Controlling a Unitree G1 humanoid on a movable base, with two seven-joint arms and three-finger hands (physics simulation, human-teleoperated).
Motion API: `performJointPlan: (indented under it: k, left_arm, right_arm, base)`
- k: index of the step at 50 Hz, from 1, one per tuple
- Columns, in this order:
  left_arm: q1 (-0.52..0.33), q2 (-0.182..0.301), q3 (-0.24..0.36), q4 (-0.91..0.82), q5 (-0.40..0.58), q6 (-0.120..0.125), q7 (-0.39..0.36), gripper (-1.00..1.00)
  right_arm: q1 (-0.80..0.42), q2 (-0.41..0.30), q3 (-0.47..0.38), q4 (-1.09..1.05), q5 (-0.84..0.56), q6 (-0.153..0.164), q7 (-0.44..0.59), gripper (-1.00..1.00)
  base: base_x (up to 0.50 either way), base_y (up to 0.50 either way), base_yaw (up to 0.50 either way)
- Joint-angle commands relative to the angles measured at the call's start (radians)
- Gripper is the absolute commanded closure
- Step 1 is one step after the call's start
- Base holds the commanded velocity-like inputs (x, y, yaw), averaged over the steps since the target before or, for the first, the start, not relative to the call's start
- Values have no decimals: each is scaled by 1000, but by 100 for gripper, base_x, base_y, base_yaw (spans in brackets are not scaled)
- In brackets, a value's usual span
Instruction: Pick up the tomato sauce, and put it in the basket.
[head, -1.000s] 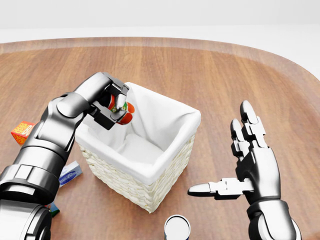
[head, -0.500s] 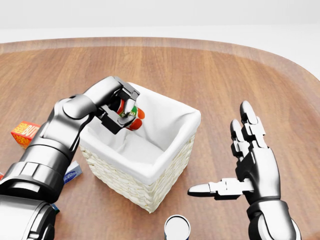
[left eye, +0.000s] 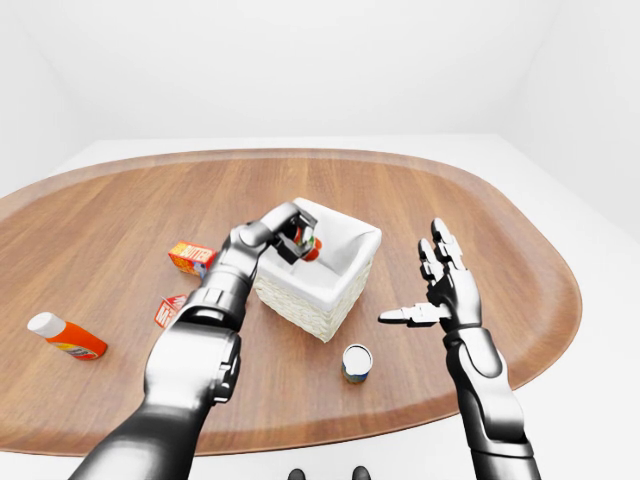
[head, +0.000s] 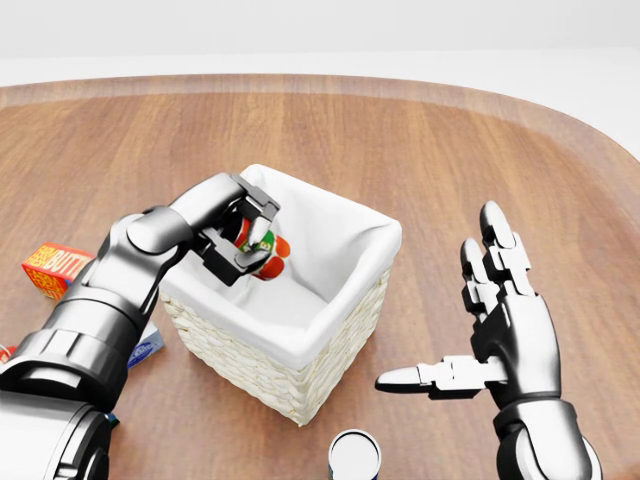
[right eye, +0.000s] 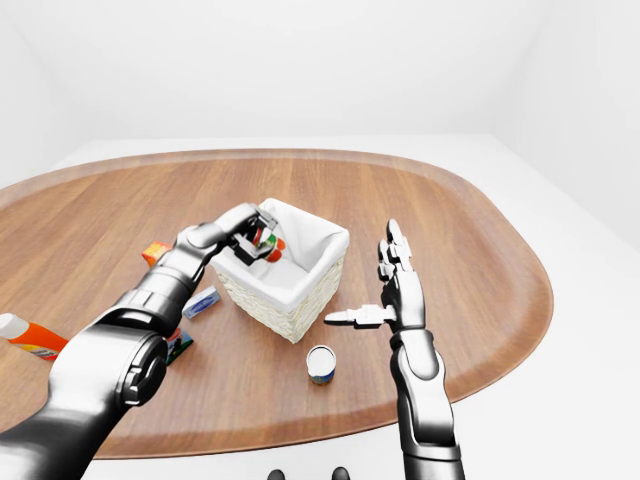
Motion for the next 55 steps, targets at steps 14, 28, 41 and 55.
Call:
performJointPlan:
  k: [14,28,41,55]
  left_arm:
    - [-7,6,13,17,35,-2,50,-100]
    - [-29,8,20,-19,8,3,59,-100]
    - [-43,9,13,-140,-26,49,39,-100]
    - [34,1,9,-419,-37,154,-8,-100]
  right_arm:
    - [0,1,0,3,0,0,1,-100]
    - [7,2,4,6,-5,0,3,-100]
    - [9,2,4,2,-6,0,5,-100]
    - [9,3,6,8,-8,0,3,-100]
  base:
    - [0,0,0]
    - [0,0,0]
    - [0,0,0]
    - [0,0,0]
